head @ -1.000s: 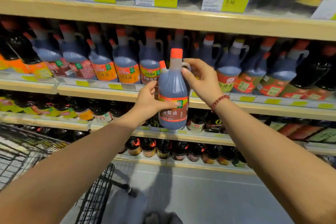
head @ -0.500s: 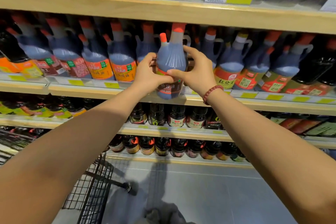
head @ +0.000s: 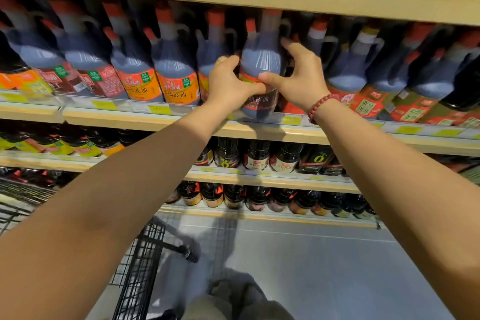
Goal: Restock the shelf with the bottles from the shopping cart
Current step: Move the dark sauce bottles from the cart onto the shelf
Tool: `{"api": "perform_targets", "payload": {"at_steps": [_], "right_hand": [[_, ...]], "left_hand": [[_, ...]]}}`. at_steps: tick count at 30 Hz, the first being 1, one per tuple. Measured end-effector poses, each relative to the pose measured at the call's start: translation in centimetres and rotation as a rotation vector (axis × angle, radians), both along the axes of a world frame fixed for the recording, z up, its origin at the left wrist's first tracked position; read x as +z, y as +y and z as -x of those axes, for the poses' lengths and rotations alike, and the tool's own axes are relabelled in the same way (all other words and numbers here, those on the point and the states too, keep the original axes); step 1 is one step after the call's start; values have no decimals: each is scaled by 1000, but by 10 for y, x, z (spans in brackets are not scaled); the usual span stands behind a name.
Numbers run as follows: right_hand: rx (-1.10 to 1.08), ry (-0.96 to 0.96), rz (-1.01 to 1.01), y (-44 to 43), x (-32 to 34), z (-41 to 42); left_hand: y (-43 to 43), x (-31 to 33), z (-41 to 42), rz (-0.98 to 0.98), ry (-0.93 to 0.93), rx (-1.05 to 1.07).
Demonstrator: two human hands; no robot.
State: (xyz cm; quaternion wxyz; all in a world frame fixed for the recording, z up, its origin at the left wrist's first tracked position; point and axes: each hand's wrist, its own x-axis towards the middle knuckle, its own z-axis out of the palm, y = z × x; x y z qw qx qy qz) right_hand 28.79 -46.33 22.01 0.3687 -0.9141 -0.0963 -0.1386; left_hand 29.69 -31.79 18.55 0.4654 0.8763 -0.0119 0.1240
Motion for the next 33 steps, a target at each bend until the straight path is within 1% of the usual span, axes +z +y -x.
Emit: {"api": "perform_targets", "payload": {"at_steps": [4,7,13,18,25,28,33], "right_hand": [[-17,-32,-6,-3,-5,-4],[-10,-35,12,-3,-8,-6],[2,-48,5,3,-9,-12],[13,-55,81,3,-9,-24],[14,-76,120,2,-24,-22],[22,-87,97,2,-34,-17],[33,-89,25,1,-43,-16]], "left_hand": [[-6,-2,-2,-70,-93,29],[-6,-7,-2,-71,-134,38],[-9,-8,-6,-29,-133,99],[-13,-7,-12,-18,-134,163],[-13,-25,-8,-42,-199,121],[-13,-38,-5,-51,-218,115],[-14,-41,-2,-72,-205,107]]}}
